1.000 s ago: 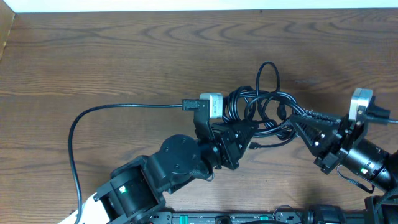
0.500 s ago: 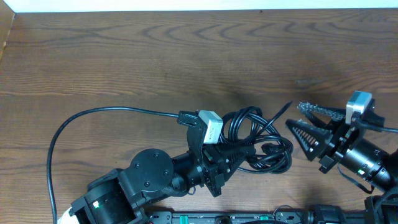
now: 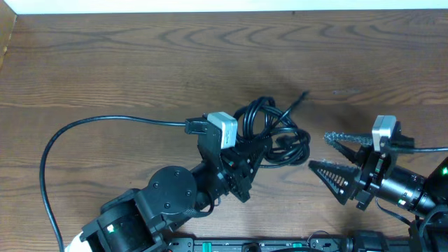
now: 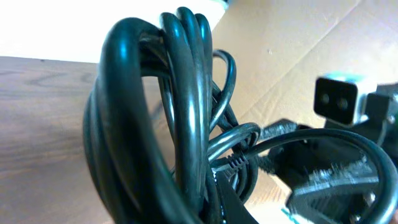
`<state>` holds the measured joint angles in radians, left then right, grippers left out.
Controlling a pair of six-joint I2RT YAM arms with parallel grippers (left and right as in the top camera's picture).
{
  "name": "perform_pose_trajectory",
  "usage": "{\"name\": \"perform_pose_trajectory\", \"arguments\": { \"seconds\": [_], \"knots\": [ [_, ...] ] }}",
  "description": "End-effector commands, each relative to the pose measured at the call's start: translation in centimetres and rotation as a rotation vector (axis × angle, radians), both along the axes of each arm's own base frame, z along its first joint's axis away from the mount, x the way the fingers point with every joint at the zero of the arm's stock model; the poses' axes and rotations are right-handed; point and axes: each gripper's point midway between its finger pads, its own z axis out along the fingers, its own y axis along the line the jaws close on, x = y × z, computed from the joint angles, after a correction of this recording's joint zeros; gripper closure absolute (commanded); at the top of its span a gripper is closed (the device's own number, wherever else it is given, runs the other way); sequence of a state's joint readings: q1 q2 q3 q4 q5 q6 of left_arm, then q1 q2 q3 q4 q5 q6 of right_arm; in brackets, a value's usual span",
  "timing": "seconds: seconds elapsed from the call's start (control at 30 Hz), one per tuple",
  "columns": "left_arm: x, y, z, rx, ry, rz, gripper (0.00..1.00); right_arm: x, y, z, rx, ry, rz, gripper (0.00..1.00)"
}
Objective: Untangle cables
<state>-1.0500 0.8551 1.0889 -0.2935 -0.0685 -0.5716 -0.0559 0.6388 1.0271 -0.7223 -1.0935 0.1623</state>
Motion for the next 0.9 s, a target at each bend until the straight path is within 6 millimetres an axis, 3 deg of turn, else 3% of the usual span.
{"name": "perform_pose_trajectory", "arguments": {
  "seconds": [0.0, 0.17, 0.4, 0.77, 0.87],
  "knots": [
    [0.5, 0.2, 0.9, -0.012, -0.023, 0.034, 0.93, -0.6, 0.2, 0.5, -0.014, -0.052, 0.028, 0.27],
    [-0.3, -1.9, 0.7, -0.047, 0.024, -0.066, 0.92, 1.3, -1.2, -0.4, -0.064, -0.032, -0.112, 0.26],
    [-3.6, -5.2, 2.4, -0.125, 0.003, -0.327, 0.93, 3.5, -3.9, -2.7, -0.151, 0.046, -0.323, 0.24],
    [-9.3, -6.0, 2.4, -0.117, 0.001, -0.668, 0.93, 6.5, -11.3, -4.6, -0.335, 0.077, -0.769, 0.05],
    [-9.7, -5.9, 2.5, -0.116, -0.010, -0.688, 0.92, 6.5, -12.0, -4.9, -0.354, 0.086, -0.807, 0.02]
  ]
}}
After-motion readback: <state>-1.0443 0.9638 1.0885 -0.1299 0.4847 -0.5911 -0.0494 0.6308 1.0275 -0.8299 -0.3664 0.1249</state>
